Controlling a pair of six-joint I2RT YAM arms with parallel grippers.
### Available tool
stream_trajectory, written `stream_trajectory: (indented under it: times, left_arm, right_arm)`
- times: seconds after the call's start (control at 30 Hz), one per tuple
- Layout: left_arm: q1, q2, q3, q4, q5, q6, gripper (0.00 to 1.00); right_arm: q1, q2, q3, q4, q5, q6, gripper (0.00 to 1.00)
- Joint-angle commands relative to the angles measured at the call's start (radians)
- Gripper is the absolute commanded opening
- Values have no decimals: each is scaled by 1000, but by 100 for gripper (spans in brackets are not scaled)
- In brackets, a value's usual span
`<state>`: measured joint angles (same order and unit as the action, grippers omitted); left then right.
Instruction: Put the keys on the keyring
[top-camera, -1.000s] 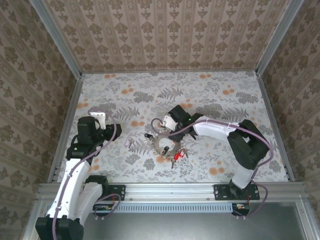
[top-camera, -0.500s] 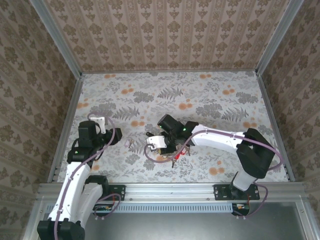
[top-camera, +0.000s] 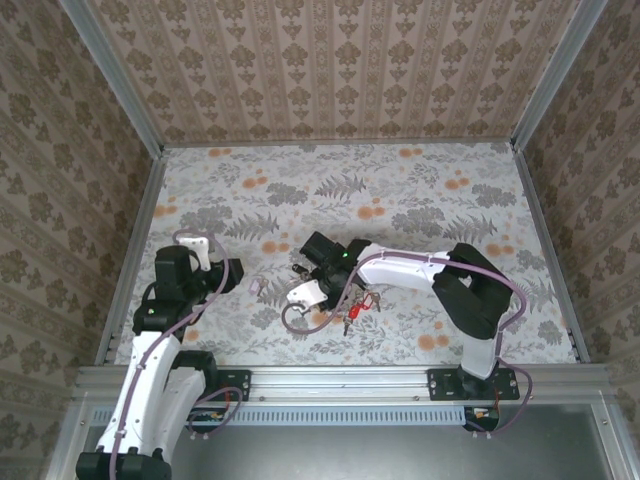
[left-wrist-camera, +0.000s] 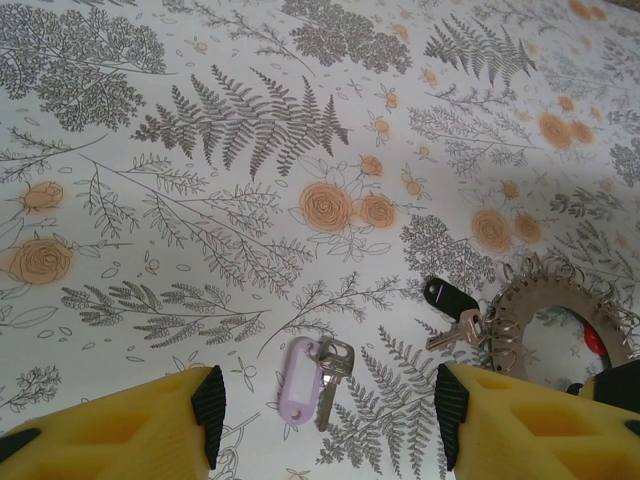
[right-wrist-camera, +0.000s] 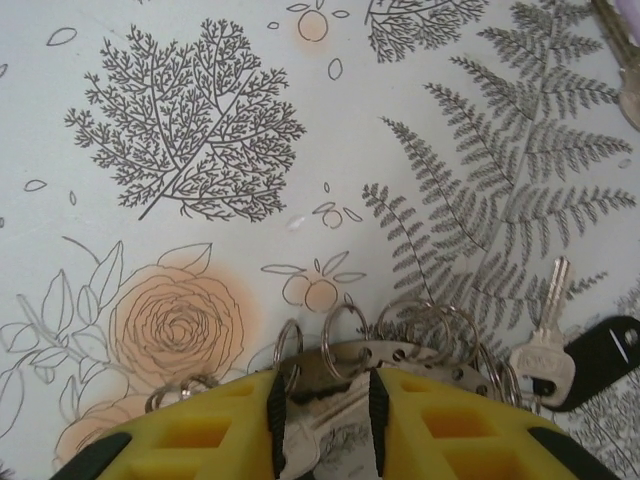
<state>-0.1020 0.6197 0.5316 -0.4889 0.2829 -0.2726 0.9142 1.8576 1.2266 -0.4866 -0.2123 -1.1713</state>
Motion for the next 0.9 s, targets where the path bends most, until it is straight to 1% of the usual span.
stream_trajectory:
  times: [0.0, 0.33, 0.47, 0.63, 0.87]
  left_arm:
    - [10, -7, -10, -14, 1, 9, 60]
    - [14, -6, -13, -14, 2, 9, 61]
    - [15, -6, -12, -14, 4, 9, 61]
    - [16, -2, -11, -13, 4, 9, 61]
    - [16, 0, -10, -13, 6, 9, 61]
  right_arm:
    - [15, 41, 26, 31, 37, -45, 31]
    - [20, 90, 34, 69, 108, -71, 30]
    - [20, 78, 33, 54, 120, -74, 33]
    - [19, 71, 7, 100, 118, -49, 27]
    - [20, 66, -10, 161, 129, 51, 20]
